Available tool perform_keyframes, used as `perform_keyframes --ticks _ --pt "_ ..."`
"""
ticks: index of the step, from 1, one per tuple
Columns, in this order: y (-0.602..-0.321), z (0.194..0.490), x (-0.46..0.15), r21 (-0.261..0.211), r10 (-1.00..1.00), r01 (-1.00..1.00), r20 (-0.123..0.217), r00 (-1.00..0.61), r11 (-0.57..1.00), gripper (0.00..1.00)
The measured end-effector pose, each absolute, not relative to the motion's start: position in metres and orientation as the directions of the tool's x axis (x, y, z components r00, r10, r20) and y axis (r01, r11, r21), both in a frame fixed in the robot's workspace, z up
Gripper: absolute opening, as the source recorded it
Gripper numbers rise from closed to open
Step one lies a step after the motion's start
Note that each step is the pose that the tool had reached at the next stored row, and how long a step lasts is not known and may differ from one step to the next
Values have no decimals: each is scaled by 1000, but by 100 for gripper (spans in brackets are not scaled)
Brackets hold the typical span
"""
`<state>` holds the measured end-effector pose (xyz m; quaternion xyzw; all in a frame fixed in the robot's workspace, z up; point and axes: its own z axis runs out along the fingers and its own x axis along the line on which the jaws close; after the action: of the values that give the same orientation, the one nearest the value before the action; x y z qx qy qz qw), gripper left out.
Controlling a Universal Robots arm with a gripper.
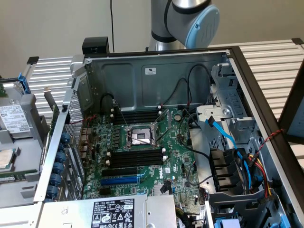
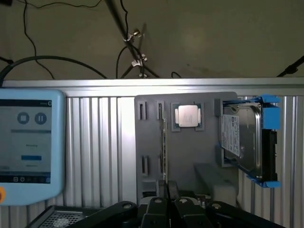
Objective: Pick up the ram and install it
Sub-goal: 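Pick up the ram and move it above insertion slot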
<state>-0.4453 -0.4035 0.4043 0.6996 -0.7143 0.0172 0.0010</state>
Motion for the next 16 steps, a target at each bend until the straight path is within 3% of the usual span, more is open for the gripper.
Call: perform_keyframes --ticks 16 --pt "-393 405 -415 -23 -999 -1000 25 -21 21 12"
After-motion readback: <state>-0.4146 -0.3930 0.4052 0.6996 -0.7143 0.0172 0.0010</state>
